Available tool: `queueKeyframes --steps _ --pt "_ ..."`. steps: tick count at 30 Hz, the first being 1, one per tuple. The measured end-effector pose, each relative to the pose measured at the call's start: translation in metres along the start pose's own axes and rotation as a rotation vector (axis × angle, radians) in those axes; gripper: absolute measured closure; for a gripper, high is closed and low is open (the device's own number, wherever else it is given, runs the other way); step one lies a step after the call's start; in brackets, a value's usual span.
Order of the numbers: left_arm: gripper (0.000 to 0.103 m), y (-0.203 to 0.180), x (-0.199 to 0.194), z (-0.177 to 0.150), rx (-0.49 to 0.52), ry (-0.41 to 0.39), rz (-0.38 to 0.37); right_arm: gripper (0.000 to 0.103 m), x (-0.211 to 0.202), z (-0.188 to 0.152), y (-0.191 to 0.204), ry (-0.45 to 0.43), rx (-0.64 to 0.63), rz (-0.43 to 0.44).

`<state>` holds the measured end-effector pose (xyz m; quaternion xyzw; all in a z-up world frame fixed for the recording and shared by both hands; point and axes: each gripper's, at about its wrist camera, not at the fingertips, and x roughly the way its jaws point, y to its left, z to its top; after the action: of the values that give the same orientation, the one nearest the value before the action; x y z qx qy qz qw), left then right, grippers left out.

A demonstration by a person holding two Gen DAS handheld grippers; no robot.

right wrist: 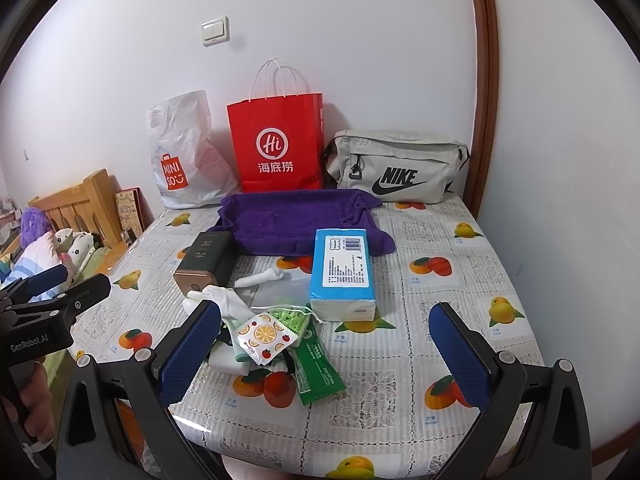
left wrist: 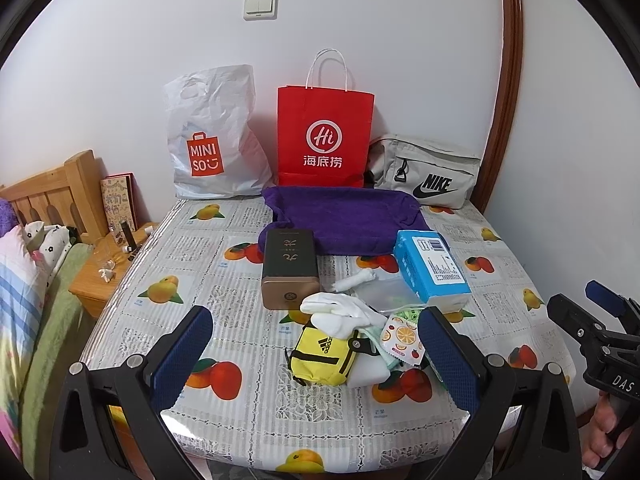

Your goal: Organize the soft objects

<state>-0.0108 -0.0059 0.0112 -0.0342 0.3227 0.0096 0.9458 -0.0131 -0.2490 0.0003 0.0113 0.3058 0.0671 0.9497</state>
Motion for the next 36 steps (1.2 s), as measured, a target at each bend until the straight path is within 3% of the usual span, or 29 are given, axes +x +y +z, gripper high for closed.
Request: queueKeyframes --steps 36 --pt "0.0 0.0003 -0.0025 -0.0023 0.001 -0.004 0.001 0.001 0.0009 -0.0055 0.0089 0.001 -0.008 0.014"
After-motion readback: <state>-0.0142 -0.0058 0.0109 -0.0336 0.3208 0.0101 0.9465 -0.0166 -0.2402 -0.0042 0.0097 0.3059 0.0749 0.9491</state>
